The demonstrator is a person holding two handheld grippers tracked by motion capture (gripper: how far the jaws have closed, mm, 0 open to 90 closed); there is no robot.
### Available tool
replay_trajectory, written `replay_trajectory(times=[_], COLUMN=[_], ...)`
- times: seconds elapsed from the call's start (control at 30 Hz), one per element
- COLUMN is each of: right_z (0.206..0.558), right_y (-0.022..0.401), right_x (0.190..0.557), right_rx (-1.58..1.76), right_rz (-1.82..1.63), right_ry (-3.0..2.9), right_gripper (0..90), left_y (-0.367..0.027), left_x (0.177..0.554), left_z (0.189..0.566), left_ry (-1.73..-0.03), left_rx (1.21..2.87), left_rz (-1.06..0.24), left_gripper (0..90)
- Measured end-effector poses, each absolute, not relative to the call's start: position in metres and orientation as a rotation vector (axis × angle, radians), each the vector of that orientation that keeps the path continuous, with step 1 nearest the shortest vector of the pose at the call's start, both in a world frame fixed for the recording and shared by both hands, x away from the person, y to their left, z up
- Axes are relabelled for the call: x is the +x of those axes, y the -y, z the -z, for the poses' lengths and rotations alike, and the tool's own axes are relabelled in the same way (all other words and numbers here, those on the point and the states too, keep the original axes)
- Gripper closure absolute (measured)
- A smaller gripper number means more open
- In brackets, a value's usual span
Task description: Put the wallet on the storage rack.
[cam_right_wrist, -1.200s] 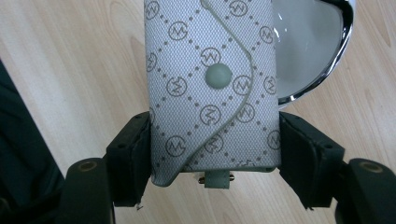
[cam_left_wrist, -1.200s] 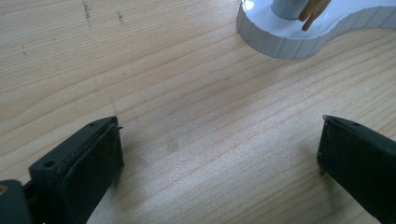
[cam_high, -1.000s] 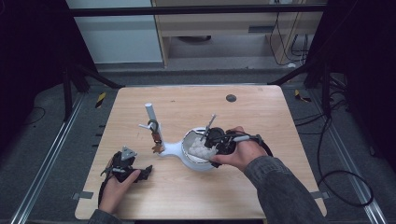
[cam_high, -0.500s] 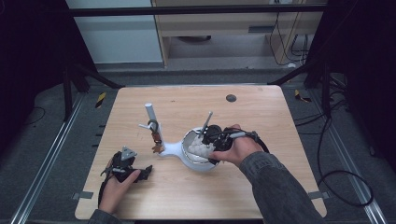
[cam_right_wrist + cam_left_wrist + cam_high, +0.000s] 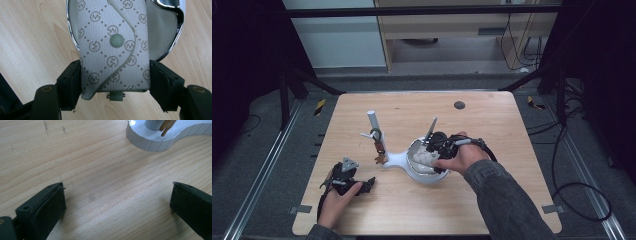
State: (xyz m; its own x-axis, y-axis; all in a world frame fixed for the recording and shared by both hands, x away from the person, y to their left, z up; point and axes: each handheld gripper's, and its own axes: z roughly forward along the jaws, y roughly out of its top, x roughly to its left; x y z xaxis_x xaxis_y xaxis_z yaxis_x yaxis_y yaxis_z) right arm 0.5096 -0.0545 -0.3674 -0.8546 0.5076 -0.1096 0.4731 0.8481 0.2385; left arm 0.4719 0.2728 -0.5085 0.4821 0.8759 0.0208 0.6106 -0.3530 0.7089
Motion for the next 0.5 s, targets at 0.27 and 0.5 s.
replay_trajectory(times=[0.27, 0.5], right_z=[0.3681, 0.3688], right_y=[0.0524, 0.0494], right_x=[0.5129, 0.5140], right_rx=[0.774, 0.769], right_rz=[-0.307, -0.296], right_ry=[-2.853, -2.856], right_gripper=[31.7, 31.7], left_y=[-0.2728, -0.2728], left_x=[0.4719, 0.4719], left_z=[0.5085, 0.5085], left_ry=[-1.221, -1.220], left_rx=[2.089, 2.090], left_rz=[-0.534, -0.534], left_gripper=[0.0, 0.0])
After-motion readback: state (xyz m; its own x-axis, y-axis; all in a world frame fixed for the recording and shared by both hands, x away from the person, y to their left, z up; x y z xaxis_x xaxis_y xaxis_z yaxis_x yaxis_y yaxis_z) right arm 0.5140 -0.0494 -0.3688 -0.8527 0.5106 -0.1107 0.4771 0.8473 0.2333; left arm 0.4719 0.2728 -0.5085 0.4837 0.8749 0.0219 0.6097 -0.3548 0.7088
